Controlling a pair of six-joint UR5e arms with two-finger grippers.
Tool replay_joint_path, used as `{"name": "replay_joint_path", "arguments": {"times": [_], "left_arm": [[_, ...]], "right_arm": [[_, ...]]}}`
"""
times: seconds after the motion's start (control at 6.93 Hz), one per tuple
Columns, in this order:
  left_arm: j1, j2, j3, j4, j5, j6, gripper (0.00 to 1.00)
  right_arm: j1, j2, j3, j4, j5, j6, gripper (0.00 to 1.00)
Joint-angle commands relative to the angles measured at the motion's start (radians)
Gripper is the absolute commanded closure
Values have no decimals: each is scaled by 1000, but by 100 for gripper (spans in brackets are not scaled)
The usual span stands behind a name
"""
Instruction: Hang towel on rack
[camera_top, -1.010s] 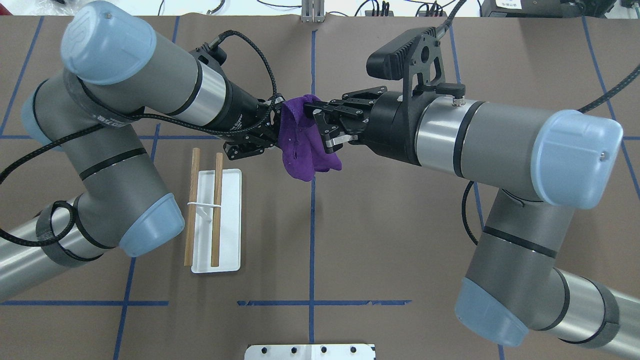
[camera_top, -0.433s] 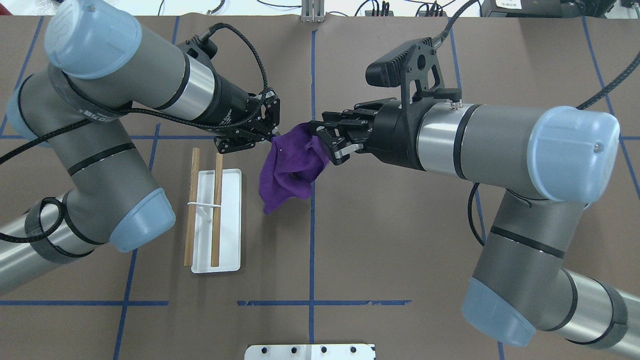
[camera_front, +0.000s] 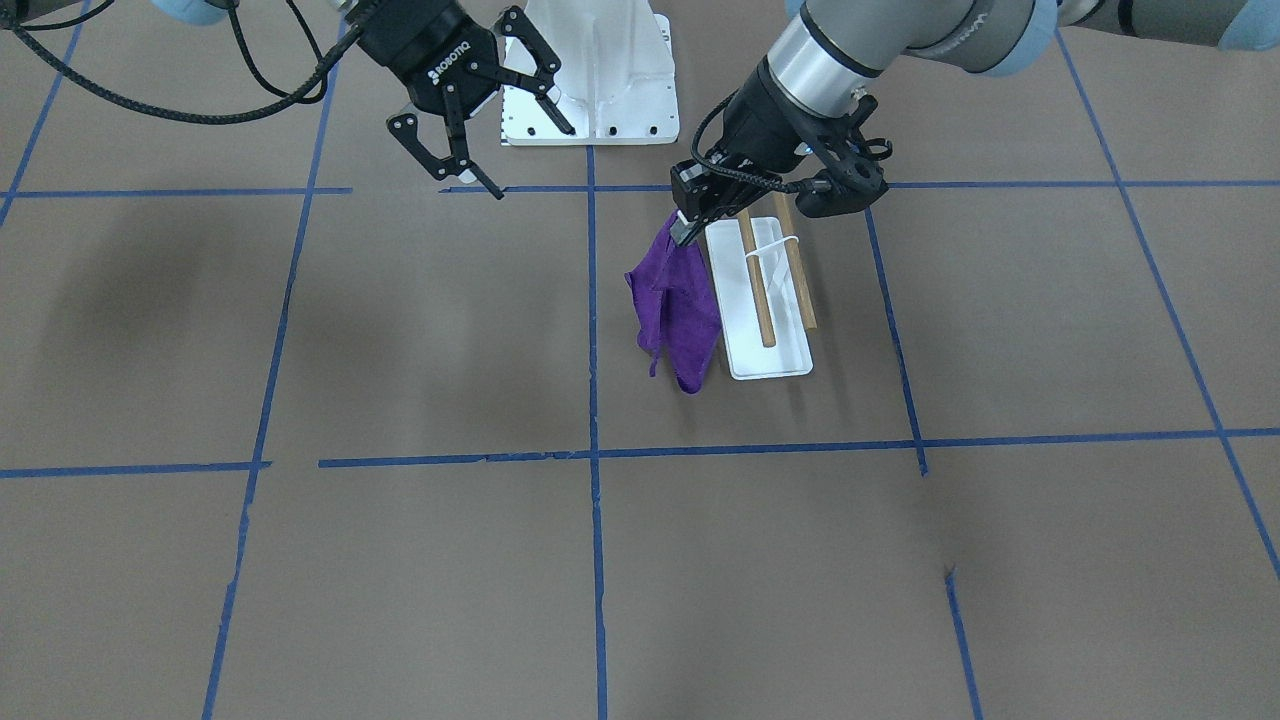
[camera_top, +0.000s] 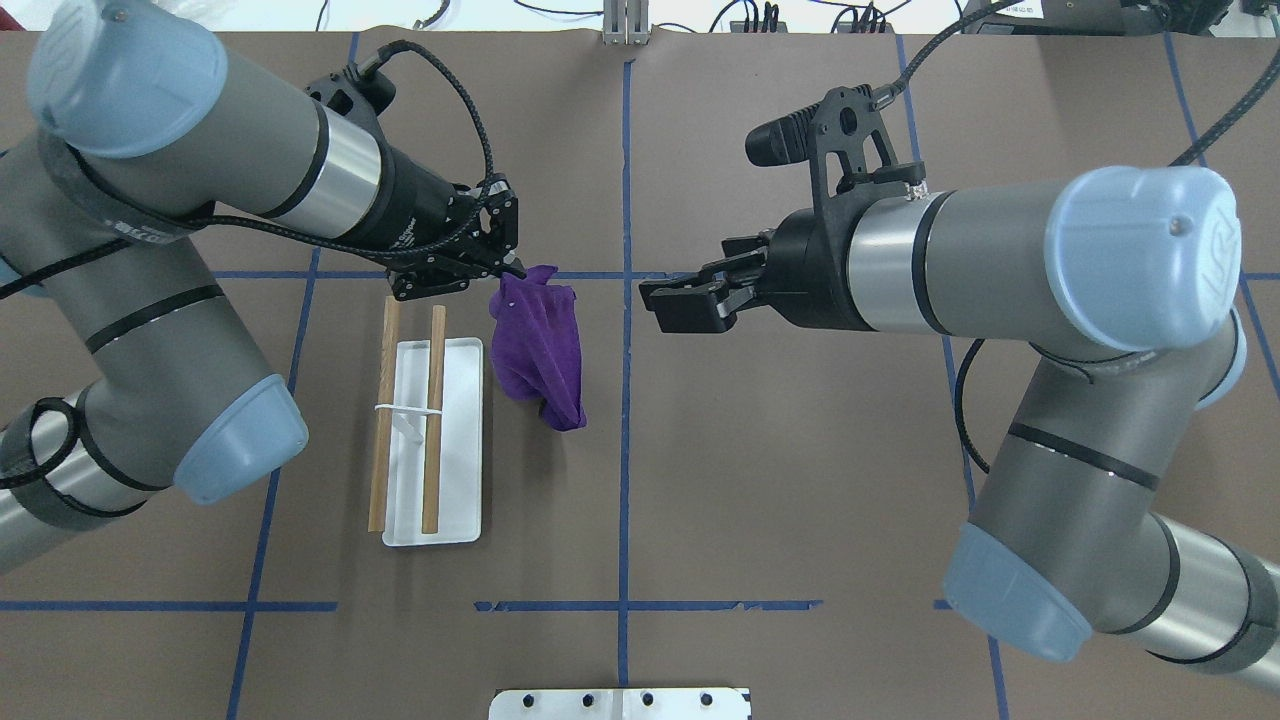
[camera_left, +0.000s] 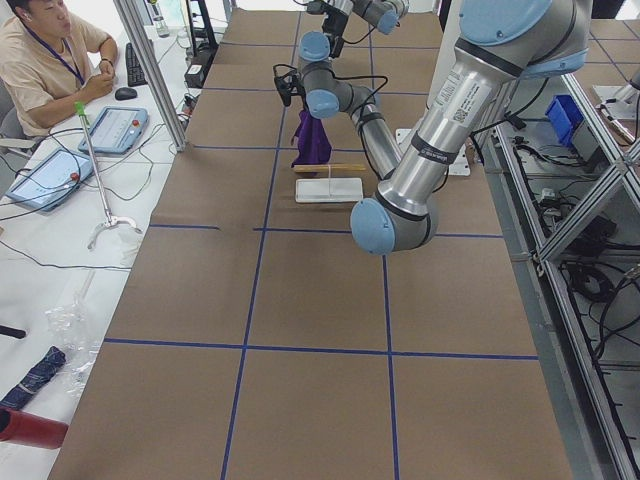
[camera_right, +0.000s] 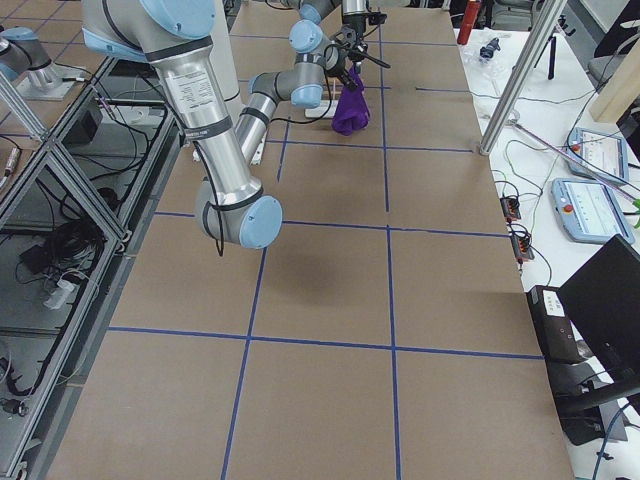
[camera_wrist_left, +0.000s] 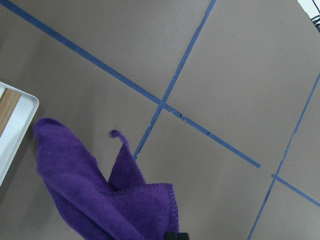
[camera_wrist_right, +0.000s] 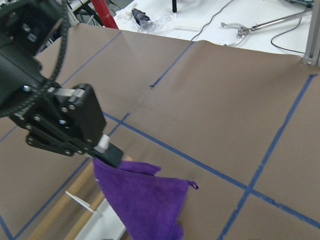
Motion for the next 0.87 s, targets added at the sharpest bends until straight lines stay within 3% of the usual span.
{"name": "replay_joint_path", "arguments": {"times": [0.0,0.14,0.72], "left_arm": [[-15,96,-61,1,-1,144,100],[-18,168,-89,1,-1,228,100],[-99,430,-146,-3,-2,644,100]], "right_arm": [[116,-7,-14,-344,132,-16,0],[148,-27,-31,-443,143,-101,0],[269,-261,-71,-461,131,-312,0]]}}
